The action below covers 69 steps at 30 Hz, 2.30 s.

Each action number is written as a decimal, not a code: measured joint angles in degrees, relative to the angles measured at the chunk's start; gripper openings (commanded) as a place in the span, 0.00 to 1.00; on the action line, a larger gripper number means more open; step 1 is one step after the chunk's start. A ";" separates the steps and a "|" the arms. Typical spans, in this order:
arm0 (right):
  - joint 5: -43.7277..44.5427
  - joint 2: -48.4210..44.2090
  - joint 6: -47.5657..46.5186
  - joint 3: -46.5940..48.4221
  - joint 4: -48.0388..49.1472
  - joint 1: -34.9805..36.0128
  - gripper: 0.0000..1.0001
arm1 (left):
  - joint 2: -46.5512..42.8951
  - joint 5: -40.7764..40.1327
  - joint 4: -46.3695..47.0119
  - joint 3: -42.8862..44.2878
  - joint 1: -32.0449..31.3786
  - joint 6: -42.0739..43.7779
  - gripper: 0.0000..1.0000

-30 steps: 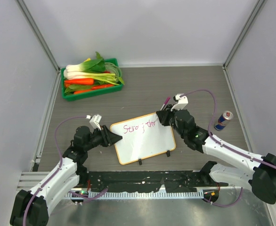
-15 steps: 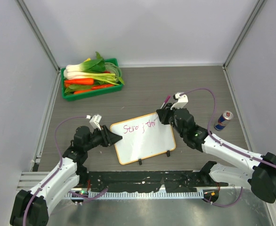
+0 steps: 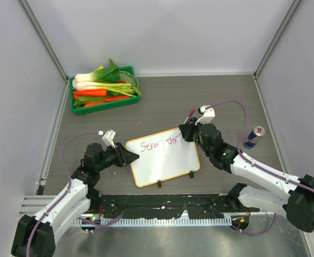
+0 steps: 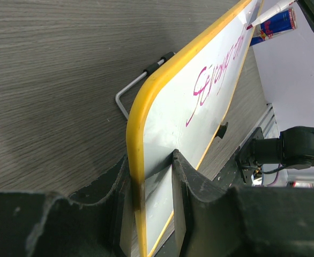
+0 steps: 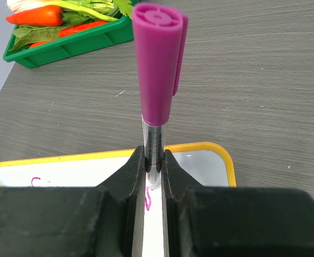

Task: Write a sentence on the whiteboard

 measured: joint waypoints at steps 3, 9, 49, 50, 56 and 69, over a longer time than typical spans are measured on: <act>-0.11 -0.37 0.00 0.00 -0.31 0.00 0.01 | 0.00 0.04 0.02 0.00 0.00 0.00 0.00; -0.46 -2.73 0.00 0.00 -0.92 -0.07 0.01 | -0.09 0.07 0.02 0.00 0.00 0.00 0.00; -0.46 -4.24 0.24 -3.85 0.61 -0.04 0.01 | -0.44 0.02 -0.17 0.00 -0.02 0.11 0.00; -0.24 -4.46 0.22 -4.02 0.68 -0.04 0.01 | -0.44 0.02 -0.20 0.00 -0.02 0.11 0.00; 0.31 -4.72 0.22 -4.24 0.90 -0.04 0.01 | -0.44 0.04 -0.17 0.00 -0.02 0.11 0.00; 0.42 -4.15 0.24 -4.35 3.45 -0.07 0.01 | -0.44 0.07 -0.17 0.00 -0.02 0.11 0.00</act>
